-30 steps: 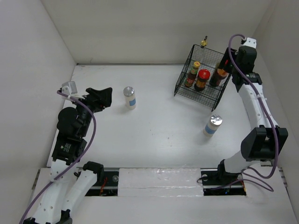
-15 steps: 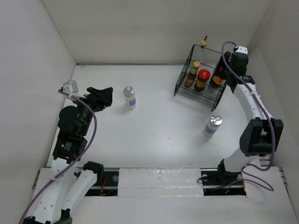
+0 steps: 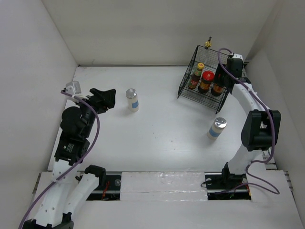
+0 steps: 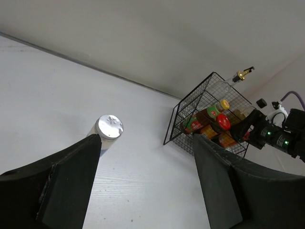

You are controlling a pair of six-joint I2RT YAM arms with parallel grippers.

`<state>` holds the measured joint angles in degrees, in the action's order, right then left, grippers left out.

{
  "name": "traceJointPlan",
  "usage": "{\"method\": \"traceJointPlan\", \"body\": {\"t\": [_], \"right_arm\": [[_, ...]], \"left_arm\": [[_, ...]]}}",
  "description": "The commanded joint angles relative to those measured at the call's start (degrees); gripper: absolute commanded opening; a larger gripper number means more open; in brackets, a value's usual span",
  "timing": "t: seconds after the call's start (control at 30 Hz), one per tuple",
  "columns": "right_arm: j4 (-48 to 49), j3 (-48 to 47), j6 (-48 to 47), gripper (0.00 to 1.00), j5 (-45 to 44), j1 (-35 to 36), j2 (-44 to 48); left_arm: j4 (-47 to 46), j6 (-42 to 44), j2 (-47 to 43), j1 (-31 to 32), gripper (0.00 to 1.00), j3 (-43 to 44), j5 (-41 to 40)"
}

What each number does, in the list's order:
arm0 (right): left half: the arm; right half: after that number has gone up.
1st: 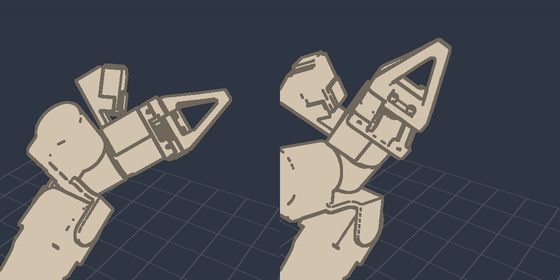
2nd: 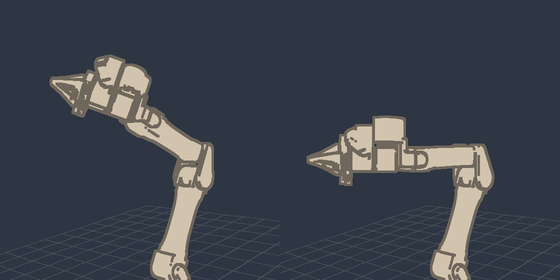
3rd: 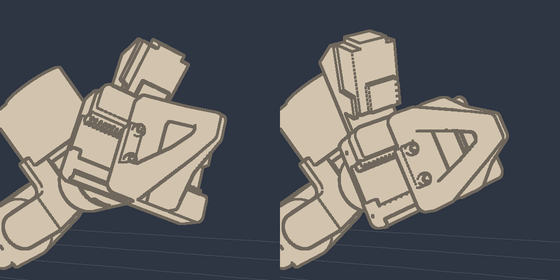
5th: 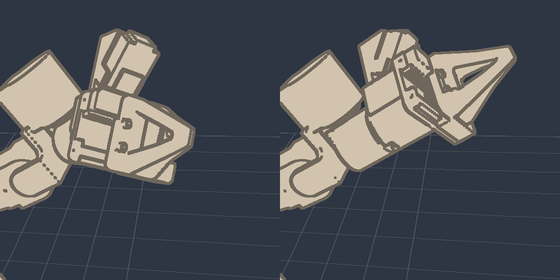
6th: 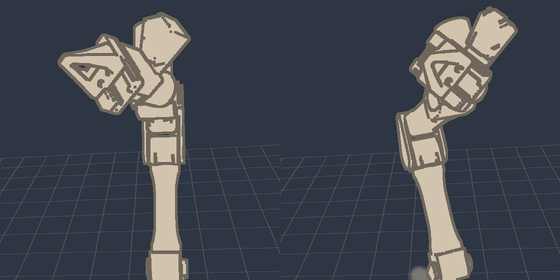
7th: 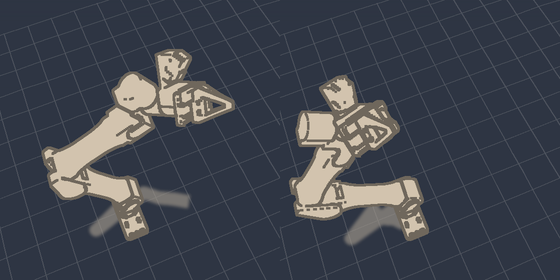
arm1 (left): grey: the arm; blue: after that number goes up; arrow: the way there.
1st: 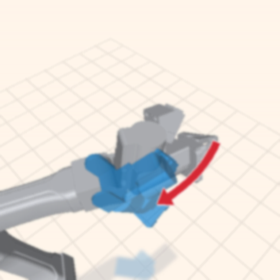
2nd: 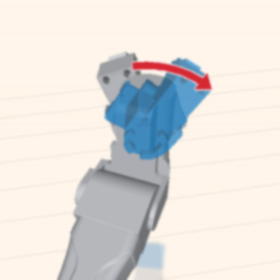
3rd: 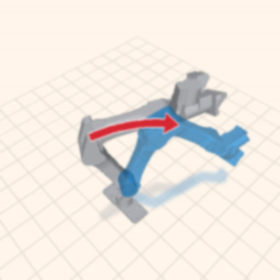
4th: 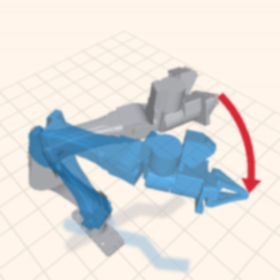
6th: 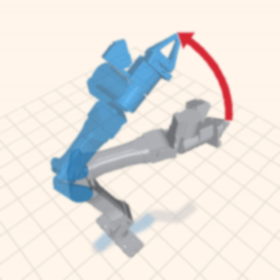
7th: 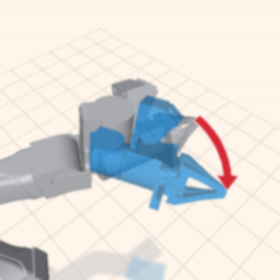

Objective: Organize the condiment bottles

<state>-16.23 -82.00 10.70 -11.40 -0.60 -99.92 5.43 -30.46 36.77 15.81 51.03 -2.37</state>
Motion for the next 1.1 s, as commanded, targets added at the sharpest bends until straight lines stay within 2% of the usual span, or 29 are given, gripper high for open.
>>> {"method": "traceJointPlan", "body": {"t": [0.0,0.1,0.13,0.43,0.53,0.67,0.7,0.77,0.83,0.97,1.07], "right_arm": [[6.3,-2.1,0.0,0.72,-1.9,1.3,2.5],[6.3,-2.1,0.0,0.85,-2.4,1.3,2.5],[6.3,-2.1,0.0,0.86,-2.4,1.3,2.5],[3.3,-2.7,0.6,0.86,-3.5,2.6,8.0],[1.8,-0.9,1.2,0.85,-5.4,3.9,14.6],[0.4,8.9,3.6,0.85,-4.9,8.2,26.9],[-0.2,15.1,5.0,0.88,-5.6,9.6,32.2],[-5.7,20.4,6.7,0.97,-6.1,13.4,37.3],[-12.7,25.6,10.5,1.0,-8.0,15.7,44.6],[-25.6,31.8,16.2,1.0,-9.5,18.7,56.5],[-29.4,30.9,19.4,1.0,-10.0,20.0,60.2]], "left_arm": [[-2.4,0.8,0.4,0.3,0.74,0.1,0.2],[-2.4,0.8,0.4,0.3,0.74,0.1,0.2],[-2.4,0.8,0.4,0.3,0.74,0.1,0.2],[-2.4,0.8,0.4,0.3,0.74,0.1,0.8],[-2.4,0.8,0.4,0.3,0.74,0.1,1.3],[-2.9,0.8,-0.1,0.3,0.74,-0.4,1.8],[-2.9,0.8,-0.6,0.3,0.74,-0.4,1.8],[-2.9,0.8,-0.7,0.3,0.74,-0.4,1.8],[-2.9,0.8,-0.7,0.3,0.74,-0.4,1.8],[-3.5,0.8,-0.7,0.3,0.74,-0.4,3.3],[-3.5,0.8,-1.3,0.3,0.74,-0.4,3.3]]}}
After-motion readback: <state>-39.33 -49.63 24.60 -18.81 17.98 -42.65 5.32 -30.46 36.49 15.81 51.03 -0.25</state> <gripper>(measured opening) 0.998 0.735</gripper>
